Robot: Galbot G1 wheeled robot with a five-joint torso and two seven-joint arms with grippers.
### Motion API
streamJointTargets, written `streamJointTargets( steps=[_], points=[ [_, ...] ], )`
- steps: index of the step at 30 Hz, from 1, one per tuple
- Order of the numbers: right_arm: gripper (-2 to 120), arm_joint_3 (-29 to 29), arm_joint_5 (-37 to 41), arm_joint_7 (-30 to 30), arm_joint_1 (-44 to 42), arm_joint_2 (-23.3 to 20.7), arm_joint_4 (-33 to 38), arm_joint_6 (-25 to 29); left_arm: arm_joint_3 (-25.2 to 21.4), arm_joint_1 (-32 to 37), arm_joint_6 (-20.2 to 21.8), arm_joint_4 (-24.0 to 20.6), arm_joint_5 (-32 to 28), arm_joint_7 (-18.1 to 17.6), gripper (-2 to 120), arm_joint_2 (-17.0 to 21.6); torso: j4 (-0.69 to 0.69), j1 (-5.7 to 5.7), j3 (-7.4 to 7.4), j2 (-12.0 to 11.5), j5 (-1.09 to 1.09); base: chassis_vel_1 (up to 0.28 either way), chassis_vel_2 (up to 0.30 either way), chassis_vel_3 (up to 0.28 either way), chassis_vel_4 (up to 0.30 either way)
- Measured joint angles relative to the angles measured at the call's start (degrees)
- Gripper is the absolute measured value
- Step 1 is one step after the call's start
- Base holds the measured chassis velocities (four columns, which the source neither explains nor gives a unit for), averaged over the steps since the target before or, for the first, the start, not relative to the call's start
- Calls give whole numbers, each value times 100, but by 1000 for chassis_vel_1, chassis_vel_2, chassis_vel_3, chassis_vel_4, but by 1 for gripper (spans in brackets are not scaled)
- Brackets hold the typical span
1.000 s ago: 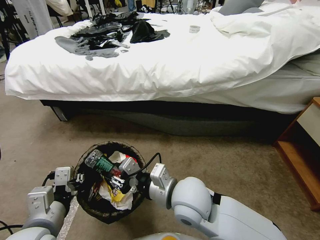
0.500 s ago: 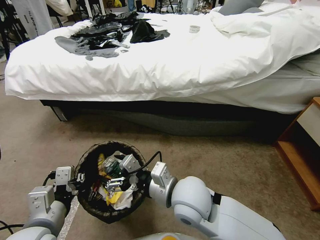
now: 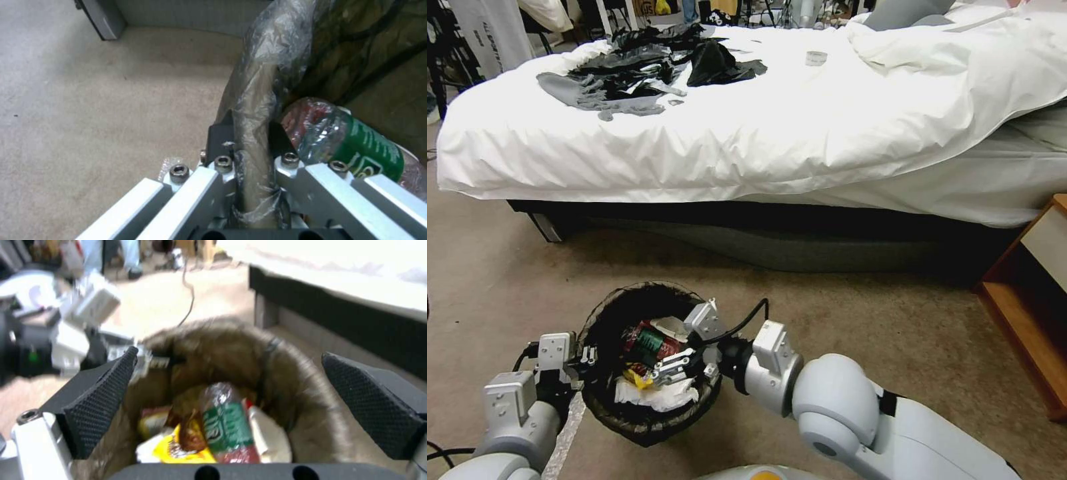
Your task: Pick up the trash bin, then pick up the garbage from the floor and place it into the trash bin.
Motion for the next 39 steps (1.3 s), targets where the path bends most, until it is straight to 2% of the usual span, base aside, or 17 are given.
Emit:
streamJointTargets(
  steps=[7, 10, 11, 15, 16, 18, 19, 22, 23, 24, 26, 27, 29, 39],
  points=[
    [100, 781, 59, 254, -661, -245, 467, 659, -1, -2, 0, 0, -20, 2, 1, 40, 0, 0, 0, 0, 0, 0, 0, 0, 0],
    [100, 1746, 42, 282, -1495, -302, 781, 1034, 5, -16, 4, 0, -35, 3, 1, 78, -2, 0, 0, 0, 1, 0, 0, 0, 0],
    [100, 1746, 42, 282, -1495, -302, 781, 1034, 5, -16, 4, 0, -35, 3, 1, 78, -2, 0, 0, 0, 1, 0, 0, 0, 0],
    [100, 2682, 4, 457, -2197, -214, 1063, 1301, 25, -55, 13, 0, -65, 14, 1, 125, 0, 0, 0, 0, -1, 0, 0, 0, 0],
    [100, 2682, 4, 457, -2197, -214, 1063, 1301, 25, -55, 13, 0, -65, 14, 1, 125, 0, 0, 0, 0, -1, 0, 0, 0, 0],
    [100, 3201, -221, 505, -2549, -45, 1087, 1383, 25, -90, 16, 0, -84, 37, 1, 131, 1, 0, 0, 0, 0, 0, 0, 0, 0],
    [100, 3641, -589, 508, -2896, 178, 1069, 1447, 14, -126, 17, 0, -117, 49, 1, 122, 1, 1, 0, 0, -1, 0, 0, 0, 0],
    [100, 3979, -976, 507, -3230, 428, 1045, 1552, 3, -158, 18, 0, -152, 54, 1, 115, 0, 1, 0, 0, 1, 0, 0, 0, 0],
    [100, 4271, -1399, 503, -3642, 748, 1030, 1720, -4, -199, 23, 0, -142, 78, 1, 91, -2, 1, 0, 0, 0, 0, 0, 0, 0],
    [100, 4271, -1399, 503, -3642, 748, 1030, 1720, -4, -199, 23, 0, -142, 78, 1, 91, -2, 1, 0, 0, 0, 0, 0, 0, 0],
    [100, 4511, -2022, 420, -4087, 1186, 937, 1953, -4, -266, -2, 0, 79, 180, 1, 24, -1, 0, 0, 0, -1, 0, 0, 0, 0],
    [100, 4511, -2022, 420, -4087, 1186, 937, 1953, -4, -266, -2, 0, 79, 180, 1, 24, -1, 0, 0, 0, -1, 0, 0, 0, 0],
    [100, 4650, -2459, 282, -4284, 1462, 779, 2168, -7, -349, -30, 0, 175, 210, 1, -15, 0, 1, -1, 0, 0, 0, 0, 0, 0],
    [100, 4631, -2777, 137, -4496, 1882, 606, 2301, -38, -499, -86, 0, 171, 303, 1, -75, 0, 1, 0, 0, -1, 0, 0, 0, 0]
  ],
)
